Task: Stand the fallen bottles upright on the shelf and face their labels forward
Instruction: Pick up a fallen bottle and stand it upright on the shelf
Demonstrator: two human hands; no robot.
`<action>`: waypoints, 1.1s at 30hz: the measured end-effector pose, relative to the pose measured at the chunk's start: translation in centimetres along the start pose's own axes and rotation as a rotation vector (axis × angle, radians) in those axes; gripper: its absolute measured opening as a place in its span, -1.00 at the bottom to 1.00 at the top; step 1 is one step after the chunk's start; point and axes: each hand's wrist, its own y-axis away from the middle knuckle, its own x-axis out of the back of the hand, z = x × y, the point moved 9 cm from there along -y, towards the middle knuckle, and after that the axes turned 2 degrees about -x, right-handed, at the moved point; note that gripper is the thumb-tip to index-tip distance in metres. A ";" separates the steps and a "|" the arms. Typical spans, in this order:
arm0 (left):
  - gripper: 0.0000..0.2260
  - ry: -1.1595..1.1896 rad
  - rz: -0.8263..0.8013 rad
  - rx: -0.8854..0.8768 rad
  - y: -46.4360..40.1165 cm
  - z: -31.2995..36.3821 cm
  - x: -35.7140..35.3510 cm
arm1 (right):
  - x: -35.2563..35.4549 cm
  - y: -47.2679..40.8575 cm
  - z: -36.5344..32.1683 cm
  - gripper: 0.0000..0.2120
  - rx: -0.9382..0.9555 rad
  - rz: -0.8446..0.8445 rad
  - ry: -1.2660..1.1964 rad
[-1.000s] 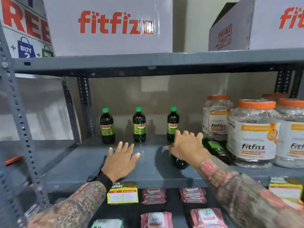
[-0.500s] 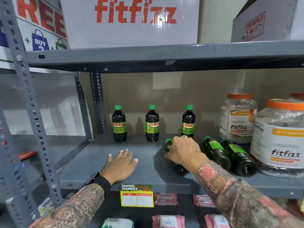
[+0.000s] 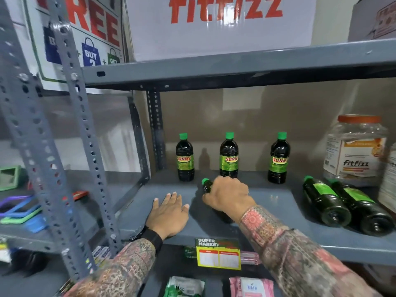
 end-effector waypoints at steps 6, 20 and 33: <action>-0.41 0.030 0.002 -0.003 0.6 0.0 0.2 | -1.6 -0.6 0.4 -0.28 -0.032 -0.044 -0.053; -0.45 0.070 0.070 0.042 0.6 -0.6 0.7 | -4.8 -4.0 -2.8 -0.33 0.157 -0.060 -1.314; -0.46 0.067 0.078 0.043 0.4 -0.7 0.5 | -4.8 -4.3 -1.7 -0.18 0.163 0.075 -1.042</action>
